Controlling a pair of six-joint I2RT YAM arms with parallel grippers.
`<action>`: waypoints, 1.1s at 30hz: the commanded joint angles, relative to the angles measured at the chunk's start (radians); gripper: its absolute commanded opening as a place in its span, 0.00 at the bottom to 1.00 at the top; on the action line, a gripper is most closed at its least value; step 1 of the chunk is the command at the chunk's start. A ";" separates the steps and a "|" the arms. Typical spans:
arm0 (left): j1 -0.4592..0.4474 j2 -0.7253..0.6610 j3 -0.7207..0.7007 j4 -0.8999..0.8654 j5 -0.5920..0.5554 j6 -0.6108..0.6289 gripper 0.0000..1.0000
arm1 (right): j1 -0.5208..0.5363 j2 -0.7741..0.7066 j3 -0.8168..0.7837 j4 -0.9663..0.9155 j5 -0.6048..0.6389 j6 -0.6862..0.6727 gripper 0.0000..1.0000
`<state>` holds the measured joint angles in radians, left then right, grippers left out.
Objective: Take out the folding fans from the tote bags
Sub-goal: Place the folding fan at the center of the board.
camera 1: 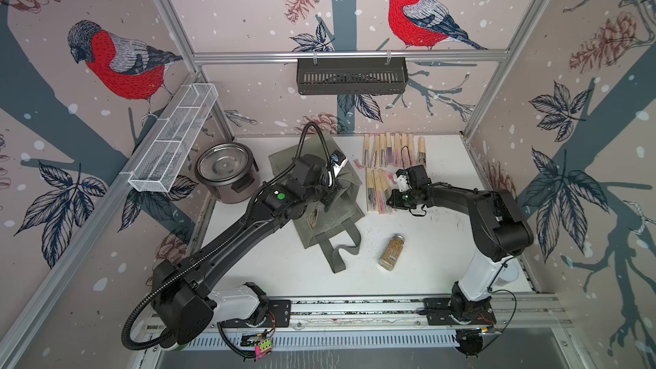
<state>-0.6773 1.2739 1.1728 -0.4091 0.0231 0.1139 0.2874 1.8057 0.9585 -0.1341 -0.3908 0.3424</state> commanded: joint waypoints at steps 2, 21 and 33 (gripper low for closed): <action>-0.004 -0.001 0.005 0.017 0.005 0.017 0.00 | 0.001 0.014 0.001 -0.013 -0.006 0.015 0.16; -0.004 -0.007 0.005 0.021 0.010 0.017 0.00 | -0.018 -0.133 -0.058 0.025 -0.001 0.069 0.39; -0.006 0.003 0.004 0.021 0.005 0.015 0.00 | 0.098 -0.455 -0.304 0.180 0.033 0.220 0.38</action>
<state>-0.6792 1.2755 1.1728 -0.4091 0.0250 0.1135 0.3447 1.4025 0.6830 -0.0265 -0.3866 0.5053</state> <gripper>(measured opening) 0.057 0.384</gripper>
